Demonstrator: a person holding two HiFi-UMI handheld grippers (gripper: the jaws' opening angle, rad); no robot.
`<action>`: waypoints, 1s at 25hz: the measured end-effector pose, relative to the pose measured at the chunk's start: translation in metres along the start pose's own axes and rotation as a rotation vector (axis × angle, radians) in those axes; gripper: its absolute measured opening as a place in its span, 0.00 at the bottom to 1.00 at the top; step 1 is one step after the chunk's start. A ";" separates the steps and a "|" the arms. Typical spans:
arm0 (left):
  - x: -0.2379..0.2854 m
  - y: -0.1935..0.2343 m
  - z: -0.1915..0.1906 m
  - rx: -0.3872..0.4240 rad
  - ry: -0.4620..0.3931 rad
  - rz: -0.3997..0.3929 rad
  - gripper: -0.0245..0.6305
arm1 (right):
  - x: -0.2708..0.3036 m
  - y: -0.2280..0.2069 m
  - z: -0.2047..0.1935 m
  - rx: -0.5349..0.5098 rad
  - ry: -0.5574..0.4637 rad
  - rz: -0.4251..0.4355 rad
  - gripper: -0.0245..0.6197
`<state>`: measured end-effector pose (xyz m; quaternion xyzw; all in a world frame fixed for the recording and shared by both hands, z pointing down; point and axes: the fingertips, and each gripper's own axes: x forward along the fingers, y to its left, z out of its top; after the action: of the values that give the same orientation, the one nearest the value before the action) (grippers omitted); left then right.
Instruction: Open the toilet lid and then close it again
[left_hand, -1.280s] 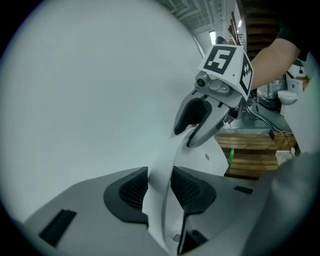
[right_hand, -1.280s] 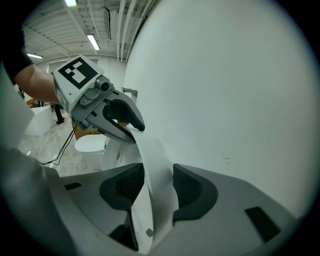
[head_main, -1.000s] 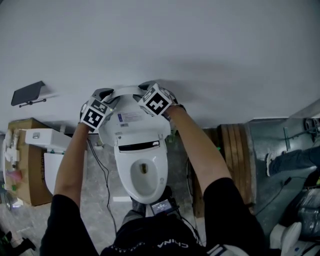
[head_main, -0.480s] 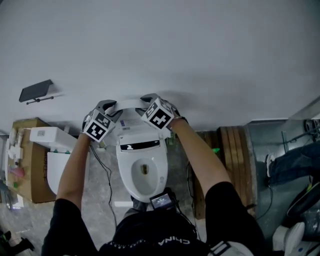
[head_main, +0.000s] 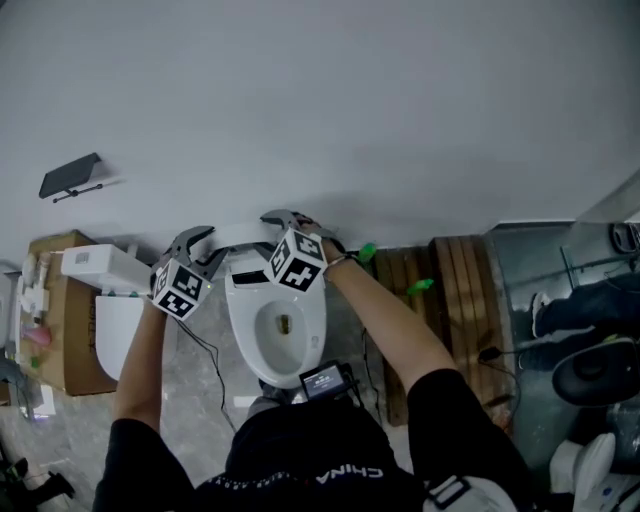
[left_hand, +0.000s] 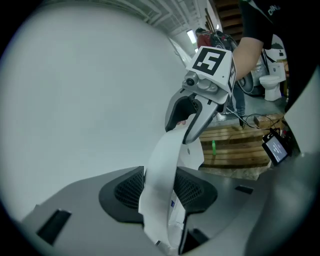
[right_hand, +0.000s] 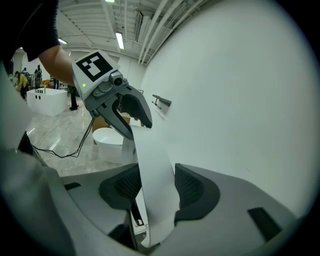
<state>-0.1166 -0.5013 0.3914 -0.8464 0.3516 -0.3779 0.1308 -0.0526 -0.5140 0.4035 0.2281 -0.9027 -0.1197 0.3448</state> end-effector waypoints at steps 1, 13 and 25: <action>-0.005 -0.009 -0.001 0.008 0.005 0.003 0.28 | -0.004 0.010 -0.003 -0.015 -0.001 0.013 0.34; -0.051 -0.111 -0.024 0.080 0.087 0.006 0.33 | -0.041 0.113 -0.034 -0.140 0.044 0.077 0.38; -0.094 -0.200 -0.060 0.187 0.022 -0.044 0.33 | -0.057 0.204 -0.071 -0.198 0.177 0.007 0.39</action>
<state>-0.1051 -0.2902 0.4782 -0.8338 0.2975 -0.4211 0.1972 -0.0339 -0.3134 0.4994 0.1992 -0.8532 -0.1865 0.4446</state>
